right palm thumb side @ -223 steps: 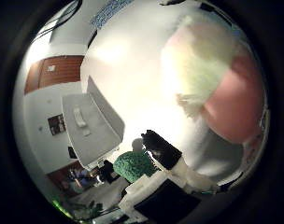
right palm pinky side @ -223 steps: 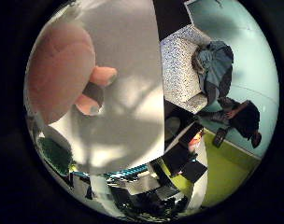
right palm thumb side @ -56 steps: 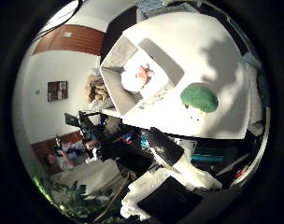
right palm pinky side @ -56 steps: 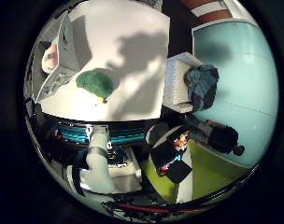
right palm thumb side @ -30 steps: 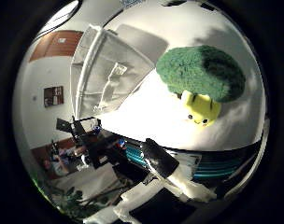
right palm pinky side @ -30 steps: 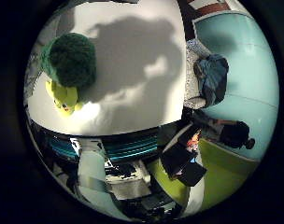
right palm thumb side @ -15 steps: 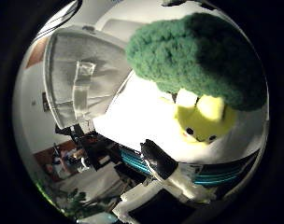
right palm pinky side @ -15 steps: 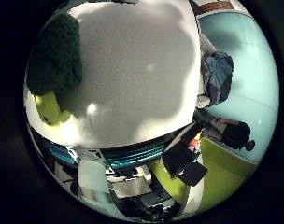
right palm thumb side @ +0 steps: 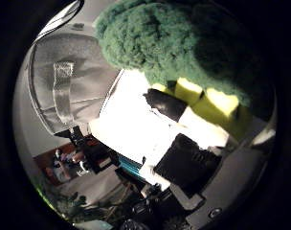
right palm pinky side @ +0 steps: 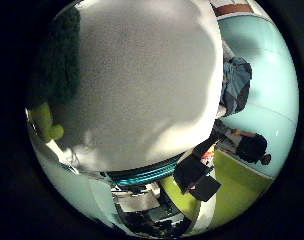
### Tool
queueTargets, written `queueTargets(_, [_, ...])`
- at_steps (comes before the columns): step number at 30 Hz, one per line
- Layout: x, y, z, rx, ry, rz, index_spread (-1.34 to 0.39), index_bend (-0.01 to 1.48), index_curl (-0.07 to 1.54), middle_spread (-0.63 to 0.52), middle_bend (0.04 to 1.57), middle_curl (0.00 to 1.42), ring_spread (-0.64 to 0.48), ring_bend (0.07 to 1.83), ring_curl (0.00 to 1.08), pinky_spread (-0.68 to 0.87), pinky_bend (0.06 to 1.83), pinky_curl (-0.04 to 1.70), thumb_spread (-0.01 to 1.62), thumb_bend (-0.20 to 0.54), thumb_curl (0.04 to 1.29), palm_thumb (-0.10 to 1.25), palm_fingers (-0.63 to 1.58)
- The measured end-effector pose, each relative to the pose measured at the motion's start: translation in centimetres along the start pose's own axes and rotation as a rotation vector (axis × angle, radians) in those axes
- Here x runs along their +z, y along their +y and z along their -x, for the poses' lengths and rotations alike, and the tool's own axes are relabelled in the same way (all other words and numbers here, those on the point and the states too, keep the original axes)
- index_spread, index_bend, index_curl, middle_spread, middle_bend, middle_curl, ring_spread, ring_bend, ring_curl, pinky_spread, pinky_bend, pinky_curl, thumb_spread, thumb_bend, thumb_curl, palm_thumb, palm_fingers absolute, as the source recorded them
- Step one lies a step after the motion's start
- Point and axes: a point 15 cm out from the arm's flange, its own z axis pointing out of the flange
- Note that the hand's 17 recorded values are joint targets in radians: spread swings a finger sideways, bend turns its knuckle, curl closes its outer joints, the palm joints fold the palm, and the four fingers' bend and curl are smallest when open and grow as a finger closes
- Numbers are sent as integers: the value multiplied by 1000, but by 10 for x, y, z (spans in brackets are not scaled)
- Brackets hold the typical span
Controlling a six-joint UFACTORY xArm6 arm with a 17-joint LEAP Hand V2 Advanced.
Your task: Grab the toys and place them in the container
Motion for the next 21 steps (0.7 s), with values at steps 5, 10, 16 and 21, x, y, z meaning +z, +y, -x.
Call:
queueTargets(5, [8, 28, -2, -31, 47, 130, -429, 611, 589, -243, 967, 644, -287, 1107, 518, -371, 1061, 389, 1005, -9, 428, 833, 1330])
queueTargets(10, [1, 26, 4, -50, 58, 125, -371, 916, 789, -225, 1176, 780, -258, 1313, 629, -277, 1332, 553, 958, -3, 500, 973, 1156])
queueTargets(16, [-21, 31, 3, -40, 67, 84, -303, 1039, 891, -189, 1287, 856, -245, 1380, 716, -198, 1422, 693, 885, -9, 619, 1086, 1049])
queueTargets(21, [-55, 48, 3, -37, 75, 84, -284, 1059, 924, -178, 1315, 881, -248, 1380, 761, -175, 1409, 773, 823, -17, 684, 1076, 1017])
